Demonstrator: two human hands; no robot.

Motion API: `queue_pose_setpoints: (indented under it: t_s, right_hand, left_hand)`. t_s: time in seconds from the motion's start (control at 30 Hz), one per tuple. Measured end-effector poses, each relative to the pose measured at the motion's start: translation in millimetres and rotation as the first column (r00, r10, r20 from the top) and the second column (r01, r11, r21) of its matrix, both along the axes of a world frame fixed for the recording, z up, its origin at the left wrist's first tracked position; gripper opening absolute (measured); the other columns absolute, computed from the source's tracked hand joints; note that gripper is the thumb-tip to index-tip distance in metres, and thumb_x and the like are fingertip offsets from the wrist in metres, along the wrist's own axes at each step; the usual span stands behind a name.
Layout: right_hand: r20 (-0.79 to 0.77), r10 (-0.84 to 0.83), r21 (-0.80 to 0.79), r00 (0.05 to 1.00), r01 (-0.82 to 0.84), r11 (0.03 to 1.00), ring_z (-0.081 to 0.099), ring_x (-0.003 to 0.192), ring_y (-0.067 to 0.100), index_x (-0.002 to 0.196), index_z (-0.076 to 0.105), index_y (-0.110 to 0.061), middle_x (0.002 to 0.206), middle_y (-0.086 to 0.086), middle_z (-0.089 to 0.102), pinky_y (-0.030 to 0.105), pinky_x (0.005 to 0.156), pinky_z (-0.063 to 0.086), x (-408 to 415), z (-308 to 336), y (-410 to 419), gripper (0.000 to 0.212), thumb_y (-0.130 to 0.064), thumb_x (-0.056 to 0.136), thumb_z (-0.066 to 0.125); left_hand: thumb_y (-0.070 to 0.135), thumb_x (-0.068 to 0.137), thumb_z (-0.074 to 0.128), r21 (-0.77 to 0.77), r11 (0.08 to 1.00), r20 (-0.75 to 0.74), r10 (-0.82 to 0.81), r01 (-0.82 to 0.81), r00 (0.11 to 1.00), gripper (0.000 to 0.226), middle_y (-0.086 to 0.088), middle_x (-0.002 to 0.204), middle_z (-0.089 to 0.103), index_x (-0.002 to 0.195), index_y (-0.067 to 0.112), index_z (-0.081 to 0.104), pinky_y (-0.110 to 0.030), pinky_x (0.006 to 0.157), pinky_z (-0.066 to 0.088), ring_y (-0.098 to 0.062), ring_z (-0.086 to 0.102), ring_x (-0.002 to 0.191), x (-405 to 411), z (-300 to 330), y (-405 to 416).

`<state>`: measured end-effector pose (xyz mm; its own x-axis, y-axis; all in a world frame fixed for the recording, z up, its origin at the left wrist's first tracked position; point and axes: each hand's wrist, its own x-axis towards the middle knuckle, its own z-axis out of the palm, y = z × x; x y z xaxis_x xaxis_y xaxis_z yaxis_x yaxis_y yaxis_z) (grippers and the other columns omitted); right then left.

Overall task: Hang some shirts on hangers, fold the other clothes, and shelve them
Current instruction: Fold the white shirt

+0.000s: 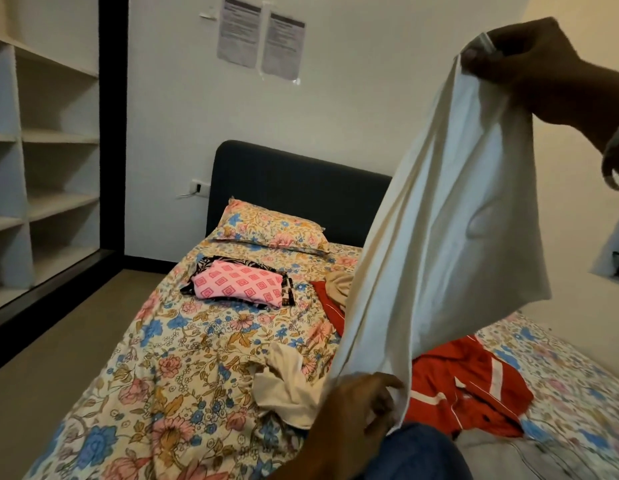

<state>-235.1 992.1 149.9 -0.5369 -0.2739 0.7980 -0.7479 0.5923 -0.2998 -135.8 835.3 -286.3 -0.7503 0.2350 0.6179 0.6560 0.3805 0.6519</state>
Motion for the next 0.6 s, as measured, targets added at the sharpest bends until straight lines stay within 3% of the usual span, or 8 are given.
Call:
queue_pose_setpoints:
  t_s: [0.07, 0.13, 0.27, 0.37, 0.43, 0.5, 0.6]
  right_hand:
    - [-0.008, 0.002, 0.005, 1.0, -0.002, 1.0, 0.062, 0.077, -0.009, 0.099, 0.071, -0.031, 0.083, -0.021, 0.065, 0.011, 0.073, 0.052, 0.7, -0.5, 0.6, 0.015, -0.044, 0.091, 0.07]
    - [-0.008, 0.003, 0.003, 1.0, -0.003, 1.0, 0.061, 0.078, -0.008, 0.105, 0.071, -0.024, 0.086, -0.02, 0.064, 0.013, 0.075, 0.052, 1.1, -0.8, -0.1, 0.021, -0.042, 0.093, 0.069]
    - [-0.006, 0.031, 0.016, 0.999, -0.031, 0.999, 0.062, 0.081, -0.005, 0.096, 0.07, -0.032, 0.087, -0.019, 0.065, 0.016, 0.077, 0.054, -1.9, 0.6, -2.7, 0.012, -0.043, 0.092, 0.069]
    - [-0.007, 0.035, 0.019, 0.999, -0.035, 0.999, 0.063, 0.084, -0.003, 0.107, 0.072, -0.021, 0.093, -0.013, 0.065, 0.018, 0.079, 0.054, -7.3, 1.2, -8.1, 0.026, -0.042, 0.092, 0.07]
    - [-0.003, 0.025, 0.015, 1.0, -0.025, 1.0, 0.063, 0.078, -0.007, 0.114, 0.071, -0.013, 0.09, -0.013, 0.067, 0.015, 0.075, 0.054, -10.0, 4.8, -12.1, 0.033, -0.037, 0.092, 0.071]
    - [-0.019, 0.037, 0.006, 0.999, -0.037, 0.999, 0.061, 0.07, -0.007, 0.11, 0.072, -0.011, 0.08, -0.016, 0.068, 0.015, 0.07, 0.051, -10.3, 7.4, -13.3, 0.029, -0.033, 0.091, 0.073]
    - [-0.002, 0.028, 0.004, 1.0, -0.028, 1.0, 0.061, 0.072, 0.002, 0.101, 0.077, -0.008, 0.083, -0.003, 0.069, 0.022, 0.067, 0.049, -8.6, 5.4, -14.1, 0.03, -0.034, 0.088, 0.076]
  left_hand:
    - [0.046, 0.086, 0.072, 0.034, 0.999, 0.04, -0.003, 0.001, 0.999, 0.037, 0.017, 0.096, 0.065, 0.121, 0.041, 0.061, -0.021, 0.085, 0.048, 0.002, 0.058, 0.094, -1.4, -7.9, -8.1]
    - [0.058, 0.077, 0.077, 0.097, 0.995, 0.117, 0.014, -0.025, 0.993, 0.056, 0.021, 0.105, 0.057, 0.126, 0.041, 0.056, -0.018, 0.078, 0.05, 0.0, 0.056, 0.097, -4.5, -10.8, -14.9]
    - [0.081, 0.058, 0.077, 0.137, 0.977, 0.181, 0.14, -0.166, 0.973, 0.086, 0.031, 0.118, 0.041, 0.128, 0.045, 0.042, -0.016, 0.085, 0.048, 0.005, 0.048, 0.11, -5.8, 5.2, -14.3]
    - [0.093, 0.054, 0.068, 0.119, 0.973, 0.119, 0.184, -0.198, 0.976, 0.101, 0.028, 0.127, 0.04, 0.135, 0.041, 0.037, -0.019, 0.092, 0.048, 0.008, 0.043, 0.117, 1.7, 21.6, 1.8]
    - [0.083, 0.063, 0.071, 0.096, 0.97, 0.044, 0.218, -0.221, 0.975, 0.085, 0.024, 0.124, 0.045, 0.131, 0.039, 0.042, -0.021, 0.093, 0.048, 0.004, 0.047, 0.115, -5.2, 23.3, 11.6]
    - [0.052, 0.073, 0.071, 0.113, 0.971, 0.03, 0.209, -0.211, 0.978, 0.052, 0.024, 0.114, 0.055, 0.12, 0.041, 0.053, -0.022, 0.091, 0.051, 0.002, 0.056, 0.106, -18.4, 22.7, 13.4]
    - [0.036, 0.079, 0.061, 0.186, 0.928, -0.116, 0.346, -0.322, 0.931, 0.018, 0.022, 0.094, 0.067, 0.09, 0.039, 0.074, -0.007, 0.079, 0.049, 0.004, 0.066, 0.085, -43.4, 17.8, 1.1]
